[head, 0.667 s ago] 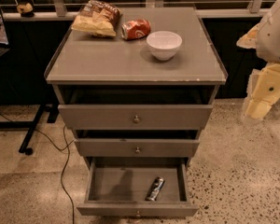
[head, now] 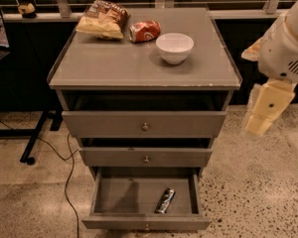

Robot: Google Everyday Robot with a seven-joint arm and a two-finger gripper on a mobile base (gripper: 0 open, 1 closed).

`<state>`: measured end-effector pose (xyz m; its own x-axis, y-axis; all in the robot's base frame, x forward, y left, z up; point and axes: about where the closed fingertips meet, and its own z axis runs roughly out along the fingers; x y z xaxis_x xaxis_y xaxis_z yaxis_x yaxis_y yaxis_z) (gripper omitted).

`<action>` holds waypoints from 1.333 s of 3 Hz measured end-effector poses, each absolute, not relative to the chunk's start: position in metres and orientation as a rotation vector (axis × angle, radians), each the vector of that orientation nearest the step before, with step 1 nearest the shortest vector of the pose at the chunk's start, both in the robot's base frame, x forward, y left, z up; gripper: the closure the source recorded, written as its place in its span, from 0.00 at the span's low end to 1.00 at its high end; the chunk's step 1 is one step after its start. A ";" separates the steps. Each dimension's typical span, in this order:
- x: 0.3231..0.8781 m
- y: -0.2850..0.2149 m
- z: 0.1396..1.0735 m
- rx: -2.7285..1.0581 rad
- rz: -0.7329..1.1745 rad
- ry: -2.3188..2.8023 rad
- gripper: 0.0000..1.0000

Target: Pick redbull can from bottom drawer and place on counter

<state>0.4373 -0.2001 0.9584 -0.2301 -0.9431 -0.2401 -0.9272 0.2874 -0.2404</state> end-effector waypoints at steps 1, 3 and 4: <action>0.436 -0.185 0.923 -1.492 0.039 2.291 0.00; 0.450 -0.181 0.861 -1.030 0.064 2.471 0.00; 0.452 -0.181 0.835 -0.931 0.119 2.537 0.00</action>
Offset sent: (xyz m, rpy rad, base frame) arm 0.0196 0.0237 -0.1065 0.3356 -0.0054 -0.5932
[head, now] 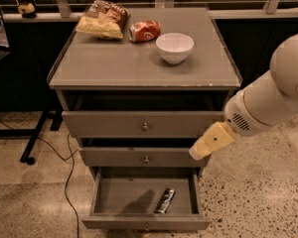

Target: Pick redbull can from bottom drawer and place on counter

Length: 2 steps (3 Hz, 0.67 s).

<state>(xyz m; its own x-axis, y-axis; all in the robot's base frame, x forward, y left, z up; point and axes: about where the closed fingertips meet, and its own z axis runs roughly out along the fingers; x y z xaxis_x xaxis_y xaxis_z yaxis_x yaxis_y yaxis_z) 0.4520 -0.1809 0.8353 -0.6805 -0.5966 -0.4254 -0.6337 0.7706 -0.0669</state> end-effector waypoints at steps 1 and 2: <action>0.452 -0.181 0.835 -0.930 0.119 2.538 0.00; 0.453 -0.184 0.825 -0.814 0.121 2.580 0.00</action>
Offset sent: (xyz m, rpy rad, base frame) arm 0.0051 -0.0123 -0.0384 0.0636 0.0487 -0.3085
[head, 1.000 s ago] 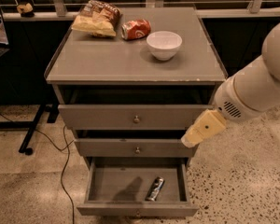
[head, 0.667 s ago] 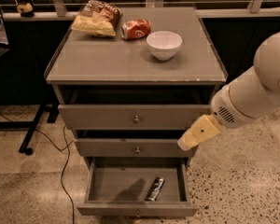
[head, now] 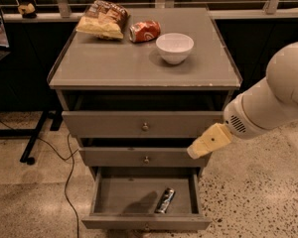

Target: Pick redbull can from bottom drawer and place on counter

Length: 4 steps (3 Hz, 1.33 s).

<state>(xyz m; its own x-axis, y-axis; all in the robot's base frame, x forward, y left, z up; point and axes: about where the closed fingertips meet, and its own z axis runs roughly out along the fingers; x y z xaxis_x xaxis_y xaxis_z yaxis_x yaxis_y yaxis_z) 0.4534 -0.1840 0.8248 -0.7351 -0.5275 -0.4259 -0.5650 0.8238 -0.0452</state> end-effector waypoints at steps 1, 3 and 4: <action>0.456 -0.193 0.782 -0.608 0.114 2.644 0.00; 0.465 -0.193 0.705 -0.406 0.014 2.751 0.00; 0.468 -0.194 0.676 -0.245 0.073 2.833 0.00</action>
Offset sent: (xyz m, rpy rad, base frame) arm 0.0138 -0.0107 -0.1426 0.1099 0.1337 -0.6891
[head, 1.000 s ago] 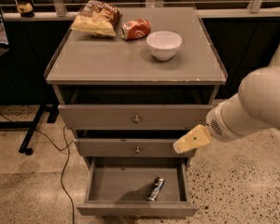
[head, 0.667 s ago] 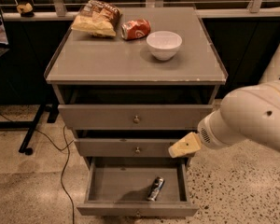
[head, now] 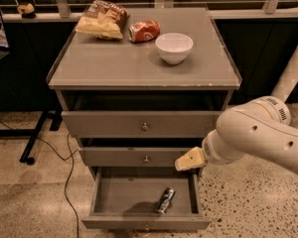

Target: Pick redbull can from bottom drawer and place on counter

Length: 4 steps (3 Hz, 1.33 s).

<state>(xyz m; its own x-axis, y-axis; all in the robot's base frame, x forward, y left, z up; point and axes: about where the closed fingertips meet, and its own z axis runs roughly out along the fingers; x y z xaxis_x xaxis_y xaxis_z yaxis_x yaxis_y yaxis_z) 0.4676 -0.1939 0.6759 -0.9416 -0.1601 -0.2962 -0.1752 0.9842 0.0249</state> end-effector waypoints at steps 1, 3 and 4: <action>0.467 -0.193 0.673 -0.223 0.084 2.841 0.00; 0.480 -0.214 0.637 0.091 0.276 2.819 0.00; 0.502 -0.217 0.610 0.204 0.368 2.807 0.00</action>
Offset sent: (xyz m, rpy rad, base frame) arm 0.0051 -0.0179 -0.0226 0.2012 0.0179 -0.1758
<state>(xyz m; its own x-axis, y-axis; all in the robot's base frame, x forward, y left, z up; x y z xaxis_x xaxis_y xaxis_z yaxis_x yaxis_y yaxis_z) 0.5020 -0.2174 0.6097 -0.9444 0.1777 -0.2767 0.1003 0.9570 0.2720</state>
